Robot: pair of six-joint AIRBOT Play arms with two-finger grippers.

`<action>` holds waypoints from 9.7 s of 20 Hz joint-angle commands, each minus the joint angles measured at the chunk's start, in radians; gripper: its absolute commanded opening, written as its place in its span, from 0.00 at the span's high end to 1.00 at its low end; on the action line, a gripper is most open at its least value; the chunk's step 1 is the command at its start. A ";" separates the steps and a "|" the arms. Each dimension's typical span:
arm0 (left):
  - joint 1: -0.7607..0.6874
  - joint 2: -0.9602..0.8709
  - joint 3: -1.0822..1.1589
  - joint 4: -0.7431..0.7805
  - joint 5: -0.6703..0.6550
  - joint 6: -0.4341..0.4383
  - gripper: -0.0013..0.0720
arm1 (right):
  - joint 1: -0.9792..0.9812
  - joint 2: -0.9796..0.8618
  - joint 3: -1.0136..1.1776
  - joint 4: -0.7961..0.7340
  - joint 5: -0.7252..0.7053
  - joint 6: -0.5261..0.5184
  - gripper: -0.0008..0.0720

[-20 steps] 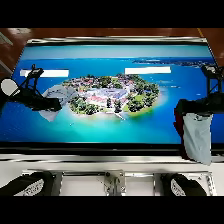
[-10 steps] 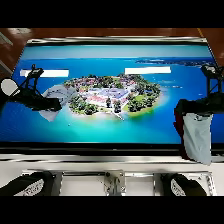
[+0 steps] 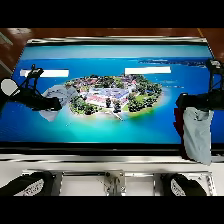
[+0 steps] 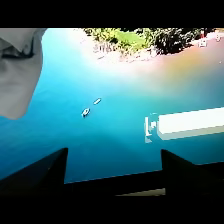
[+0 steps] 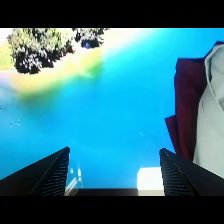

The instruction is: Fold the shirts.

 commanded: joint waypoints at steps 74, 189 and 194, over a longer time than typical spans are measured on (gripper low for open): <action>-0.244 -0.049 -0.552 -0.666 0.253 0.117 0.01 | -0.328 0.002 -0.354 0.296 0.086 -0.143 0.04; -0.303 -0.420 -0.344 -1.151 0.489 0.369 0.93 | -0.316 -0.179 -0.540 0.449 -0.010 -0.331 0.04; -0.290 -0.358 -0.344 -1.152 0.486 0.371 0.93 | -0.076 -0.190 -0.544 0.427 -0.273 -0.242 0.04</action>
